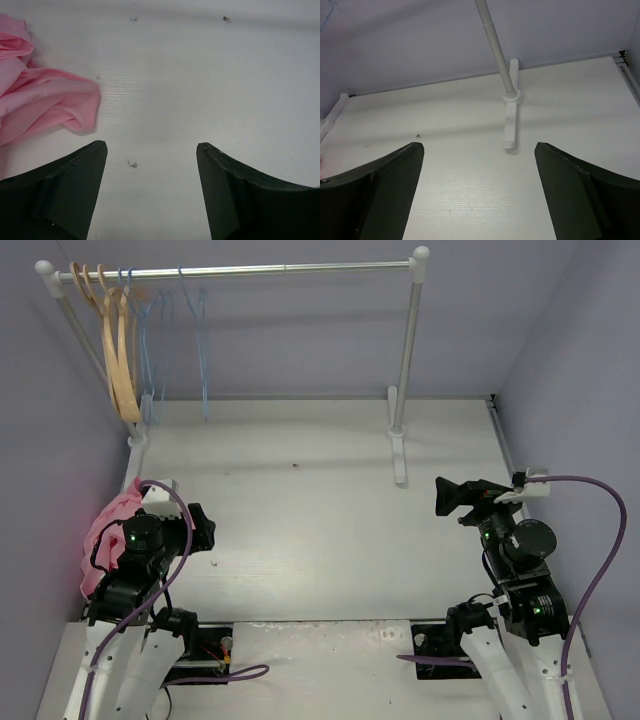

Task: Place the t-shirt on the hanger
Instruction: Move the T-shirt to the center of the board.

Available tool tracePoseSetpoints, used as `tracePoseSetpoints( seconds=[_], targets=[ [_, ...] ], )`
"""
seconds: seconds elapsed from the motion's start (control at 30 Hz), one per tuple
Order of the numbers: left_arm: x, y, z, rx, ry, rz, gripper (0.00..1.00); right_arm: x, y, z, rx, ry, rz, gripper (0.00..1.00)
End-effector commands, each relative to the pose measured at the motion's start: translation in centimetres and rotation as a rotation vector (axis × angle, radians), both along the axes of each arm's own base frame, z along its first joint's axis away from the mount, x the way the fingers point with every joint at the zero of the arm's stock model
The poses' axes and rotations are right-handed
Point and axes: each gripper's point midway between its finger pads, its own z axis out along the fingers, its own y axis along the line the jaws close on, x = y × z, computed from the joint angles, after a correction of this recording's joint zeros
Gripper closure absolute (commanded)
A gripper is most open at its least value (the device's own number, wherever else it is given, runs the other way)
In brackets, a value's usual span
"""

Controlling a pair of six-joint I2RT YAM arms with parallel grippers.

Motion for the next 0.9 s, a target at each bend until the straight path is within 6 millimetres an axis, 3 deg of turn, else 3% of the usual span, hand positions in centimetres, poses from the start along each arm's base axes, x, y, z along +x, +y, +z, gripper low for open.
tracePoseSetpoints(
  seconds=[0.0, 0.17, 0.3, 0.47, 0.6, 0.73, 0.87],
  targets=[
    [1.3, 0.1, 1.7, 0.003, -0.066, 0.013, 0.27, 0.8, 0.2, 1.8, 0.019, -0.069, -0.002, 0.0],
    [1.3, 0.0, 1.1, -0.01, -0.039, 0.033, 0.27, 1.1, 0.8, 2.0, 0.029, -0.06, 0.026, 0.0],
    [1.5, 1.3, 0.5, -0.035, 0.014, 0.161, 0.27, 1.9, 1.6, 1.8, 0.04, -0.027, 0.061, 0.0],
    [1.8, 3.6, -1.3, -0.007, 0.163, 0.366, 0.27, 3.8, 2.1, 1.4, 0.052, 0.052, 0.062, 0.0],
    [2.5, 4.3, -3.3, -0.022, 0.271, 0.506, 0.25, 5.1, 3.2, 0.8, 0.059, 0.109, 0.106, 0.0],
    [2.8, 6.1, -5.9, 0.049, 0.355, 0.662, 0.24, 5.2, 3.6, 0.5, 0.067, 0.116, 0.13, 0.0],
    [2.9, 8.0, -6.8, 0.071, 0.337, 0.818, 0.24, 4.8, 3.7, 0.4, 0.062, 0.109, 0.136, 0.0]
  ],
)
